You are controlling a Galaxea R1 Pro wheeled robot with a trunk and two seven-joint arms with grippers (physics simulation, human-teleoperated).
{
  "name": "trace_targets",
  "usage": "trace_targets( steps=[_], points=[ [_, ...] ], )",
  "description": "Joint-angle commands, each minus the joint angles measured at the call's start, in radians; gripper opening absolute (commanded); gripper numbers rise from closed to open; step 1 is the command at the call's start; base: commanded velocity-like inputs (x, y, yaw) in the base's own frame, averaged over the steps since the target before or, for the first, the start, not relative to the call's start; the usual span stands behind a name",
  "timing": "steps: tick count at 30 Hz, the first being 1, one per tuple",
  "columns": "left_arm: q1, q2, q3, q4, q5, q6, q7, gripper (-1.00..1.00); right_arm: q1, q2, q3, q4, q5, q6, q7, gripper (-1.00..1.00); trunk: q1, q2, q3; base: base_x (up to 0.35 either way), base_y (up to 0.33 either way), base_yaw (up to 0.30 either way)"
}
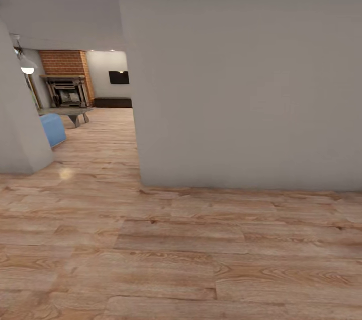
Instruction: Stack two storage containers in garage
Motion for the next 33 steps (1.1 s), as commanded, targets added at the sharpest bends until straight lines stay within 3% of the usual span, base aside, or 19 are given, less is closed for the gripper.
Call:
trace_targets(
  steps=[1, 33],
  points=[
    [-0.001, 0.0, -0.003, 0.0, 0.01, -0.001, -0.002, 1.0, -0.001, 0.001, 0.008, 0.002, -0.01, -0.005, -0.001, 1.0, 0.001, -0.001, -0.001, 0.322, 0.0, 0.007],
    [-0.001, 0.0, -0.003, 0.0, 0.01, -0.001, -0.002, 1.0, -0.001, 0.001, 0.008, 0.002, -0.009, -0.005, -0.002, 1.0, 0.001, -0.001, -0.001, 0.322, 0.0, 0.258]
  ],
)
